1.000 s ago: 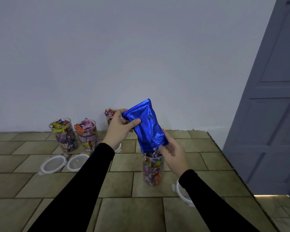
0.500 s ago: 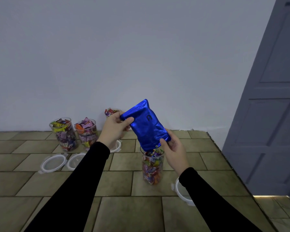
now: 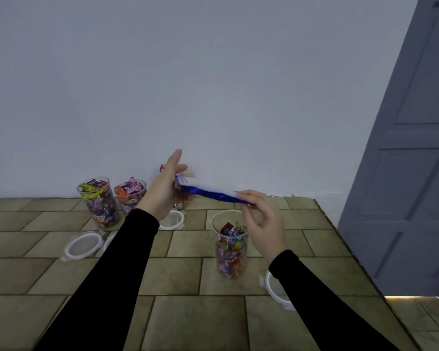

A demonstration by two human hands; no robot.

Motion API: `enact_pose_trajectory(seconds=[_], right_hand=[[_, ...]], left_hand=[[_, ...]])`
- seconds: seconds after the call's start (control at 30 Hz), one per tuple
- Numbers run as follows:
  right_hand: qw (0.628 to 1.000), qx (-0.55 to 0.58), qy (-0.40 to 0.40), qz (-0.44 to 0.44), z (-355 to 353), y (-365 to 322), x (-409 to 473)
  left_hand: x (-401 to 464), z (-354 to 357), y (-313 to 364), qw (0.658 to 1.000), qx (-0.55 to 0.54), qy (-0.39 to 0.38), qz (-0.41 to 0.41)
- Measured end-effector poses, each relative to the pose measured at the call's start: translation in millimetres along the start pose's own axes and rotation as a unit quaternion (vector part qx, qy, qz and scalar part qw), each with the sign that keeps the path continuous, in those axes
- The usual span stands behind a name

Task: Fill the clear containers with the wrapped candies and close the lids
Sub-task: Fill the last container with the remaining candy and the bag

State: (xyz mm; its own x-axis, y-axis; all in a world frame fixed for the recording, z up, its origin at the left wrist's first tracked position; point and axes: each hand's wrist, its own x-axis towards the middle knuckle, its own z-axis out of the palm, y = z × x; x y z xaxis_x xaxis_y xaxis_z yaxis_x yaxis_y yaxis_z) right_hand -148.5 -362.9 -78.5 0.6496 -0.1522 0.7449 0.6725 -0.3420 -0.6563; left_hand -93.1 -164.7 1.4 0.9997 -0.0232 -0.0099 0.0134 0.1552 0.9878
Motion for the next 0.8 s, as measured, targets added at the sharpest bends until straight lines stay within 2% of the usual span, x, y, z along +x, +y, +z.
enact_pose_trajectory(seconds=[0.1, 0.23, 0.37, 0.47, 0.6, 0.7, 0.8], right_hand=[[0.999, -0.045, -0.022, -0.008, -2.1, 9.4, -2.9], [0.994, 0.023, -0.090, 0.050, -6.3, 10.1, -1.0], [0.984, 0.082, -0.025, 0.158, 3.4, -0.5, 19.4], [0.975, 0.066, -0.001, 0.210, 10.3, 4.5, 32.9], [0.980, -0.005, -0.024, 0.197, 15.7, 3.4, 31.3], [0.978, -0.098, -0.052, 0.174, 18.2, -3.8, 29.8], [0.977, -0.189, -0.061, 0.074, 27.1, -12.6, 28.4]], left_hand=[[-2.7, -3.4, -3.8, 0.999, 0.030, -0.016, -0.009], [-8.4, -10.5, -11.3, 0.999, 0.012, -0.013, 0.027], [-11.2, -7.6, -18.6, 0.998, 0.025, -0.026, 0.058], [-14.3, 3.4, -24.4, 0.995, 0.050, -0.028, 0.080], [-6.4, 3.5, -35.3, 0.968, 0.217, 0.033, 0.122], [-5.3, -1.5, -39.9, 0.963, 0.222, 0.069, 0.134], [-10.6, -16.5, -41.0, 0.956, 0.205, 0.139, 0.155]])
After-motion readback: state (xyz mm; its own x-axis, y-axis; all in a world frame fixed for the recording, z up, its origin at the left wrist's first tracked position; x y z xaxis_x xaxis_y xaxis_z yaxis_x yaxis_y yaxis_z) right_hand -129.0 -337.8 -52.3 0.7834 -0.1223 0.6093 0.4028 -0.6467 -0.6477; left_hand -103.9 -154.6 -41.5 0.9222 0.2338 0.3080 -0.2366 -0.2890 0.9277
